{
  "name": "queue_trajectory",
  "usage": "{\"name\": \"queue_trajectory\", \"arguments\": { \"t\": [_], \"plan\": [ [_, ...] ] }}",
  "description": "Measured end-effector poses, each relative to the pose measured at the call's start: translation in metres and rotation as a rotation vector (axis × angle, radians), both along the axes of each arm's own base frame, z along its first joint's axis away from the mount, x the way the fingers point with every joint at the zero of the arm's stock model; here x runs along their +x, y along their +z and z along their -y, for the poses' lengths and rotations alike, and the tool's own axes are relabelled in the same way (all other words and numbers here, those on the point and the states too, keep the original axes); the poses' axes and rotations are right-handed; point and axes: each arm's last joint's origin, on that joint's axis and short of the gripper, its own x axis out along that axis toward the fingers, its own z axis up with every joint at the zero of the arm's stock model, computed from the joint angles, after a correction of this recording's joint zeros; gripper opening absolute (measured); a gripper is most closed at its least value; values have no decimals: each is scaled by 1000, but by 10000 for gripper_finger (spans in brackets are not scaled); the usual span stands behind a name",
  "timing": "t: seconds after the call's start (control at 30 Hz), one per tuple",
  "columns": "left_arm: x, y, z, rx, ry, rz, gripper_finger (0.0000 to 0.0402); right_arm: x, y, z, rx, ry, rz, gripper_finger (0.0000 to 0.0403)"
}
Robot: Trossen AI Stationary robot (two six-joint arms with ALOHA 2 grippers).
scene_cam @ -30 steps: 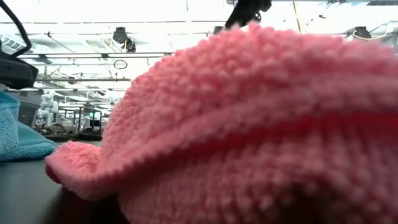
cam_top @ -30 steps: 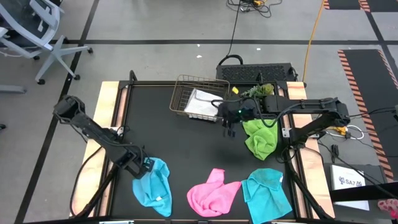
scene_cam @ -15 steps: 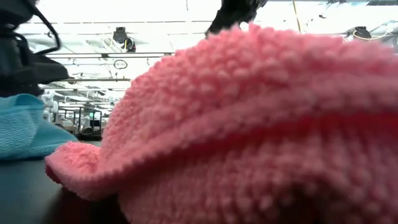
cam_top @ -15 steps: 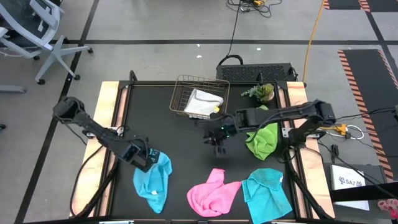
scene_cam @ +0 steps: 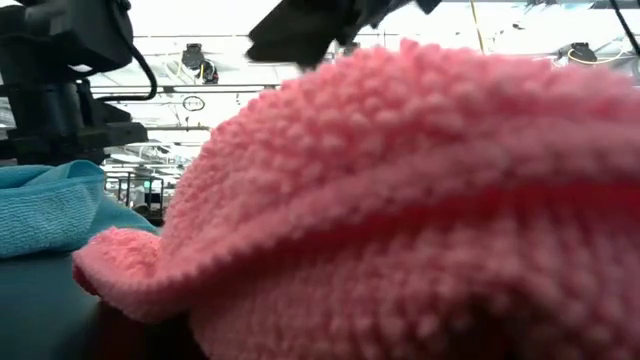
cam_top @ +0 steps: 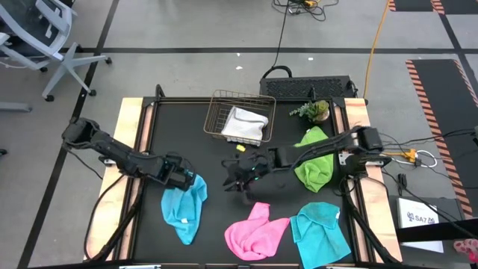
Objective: Fold microfiber towels
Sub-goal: Fold the left blue microfiber cloth
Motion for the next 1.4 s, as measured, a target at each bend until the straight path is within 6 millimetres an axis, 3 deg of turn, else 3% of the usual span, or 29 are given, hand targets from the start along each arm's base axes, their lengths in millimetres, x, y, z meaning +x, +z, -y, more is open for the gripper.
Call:
{"name": "queue_trajectory", "arguments": {
  "t": [0.1, 0.33, 0.53, 0.63, 0.83, 1.03, 1.27, 1.4],
  "plan": [
    [1, 0, -4, -1, 22, 1, 1, 13, -17, -5, 26, 14, 42, 96],
    [3, 0, -9, 1, 25, -3, 1, 32, -35, -11, 164, 80, 143, 92],
    [5, 0, -12, -2, 35, 11, 1, 34, -49, -13, 146, 89, 112, 16],
    [11, 1, -13, -14, 28, 63, 1, 32, -49, -14, 142, 91, 84, 10],
    [31, 4, -14, 1, -31, 241, 1, 20, -30, -11, 99, 106, 47, 2],
    [60, 23, -14, 124, -277, 488, 1, 2, -13, -7, -9, 101, -33, 1],
    [84, 58, -16, 244, -428, 633, 0, -18, 2, 3, -216, -35, -119, 1],
    [87, 66, -14, 262, -475, 640, 0, -25, 11, 10, -336, -173, -121, 8]
  ]
}}
